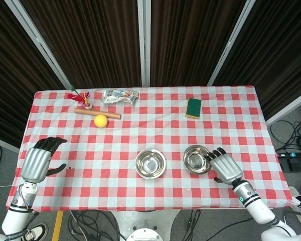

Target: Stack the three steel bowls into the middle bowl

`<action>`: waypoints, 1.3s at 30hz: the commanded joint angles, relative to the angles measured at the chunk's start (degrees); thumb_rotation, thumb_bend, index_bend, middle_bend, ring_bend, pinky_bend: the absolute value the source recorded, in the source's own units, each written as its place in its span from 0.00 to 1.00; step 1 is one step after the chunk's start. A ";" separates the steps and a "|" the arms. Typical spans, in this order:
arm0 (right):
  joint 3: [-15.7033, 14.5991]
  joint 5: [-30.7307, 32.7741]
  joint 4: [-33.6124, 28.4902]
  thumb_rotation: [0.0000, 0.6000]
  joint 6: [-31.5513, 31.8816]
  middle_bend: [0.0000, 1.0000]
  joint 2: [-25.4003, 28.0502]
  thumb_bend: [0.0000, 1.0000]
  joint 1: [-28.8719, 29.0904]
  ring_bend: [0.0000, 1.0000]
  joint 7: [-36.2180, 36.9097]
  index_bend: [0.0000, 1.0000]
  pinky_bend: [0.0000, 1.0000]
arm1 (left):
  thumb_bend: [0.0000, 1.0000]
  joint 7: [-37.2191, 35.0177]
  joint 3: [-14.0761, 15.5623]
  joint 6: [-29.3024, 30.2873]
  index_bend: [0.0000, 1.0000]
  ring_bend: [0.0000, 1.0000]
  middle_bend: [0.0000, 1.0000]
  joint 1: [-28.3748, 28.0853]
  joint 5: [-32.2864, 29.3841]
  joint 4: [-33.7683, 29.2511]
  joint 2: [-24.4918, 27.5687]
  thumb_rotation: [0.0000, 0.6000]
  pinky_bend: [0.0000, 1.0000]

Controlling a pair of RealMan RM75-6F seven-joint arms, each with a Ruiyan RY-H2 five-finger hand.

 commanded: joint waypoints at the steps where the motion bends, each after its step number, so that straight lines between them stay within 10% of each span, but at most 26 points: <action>1: -0.12 1.41 1.62 1.00 -1.24 0.27 -1.99 0.05 1.16 0.23 -1.36 0.27 0.19 | 0.13 -0.17 -0.36 -0.24 0.31 0.28 0.38 0.00 0.02 -0.33 0.11 1.00 0.30; 39: -1.36 5.29 13.34 1.00 -3.48 0.51 -14.28 0.33 7.04 0.50 -2.29 0.64 0.54 | 0.13 -6.68 0.05 -2.06 0.31 0.28 0.38 1.57 2.55 3.58 1.07 1.00 0.32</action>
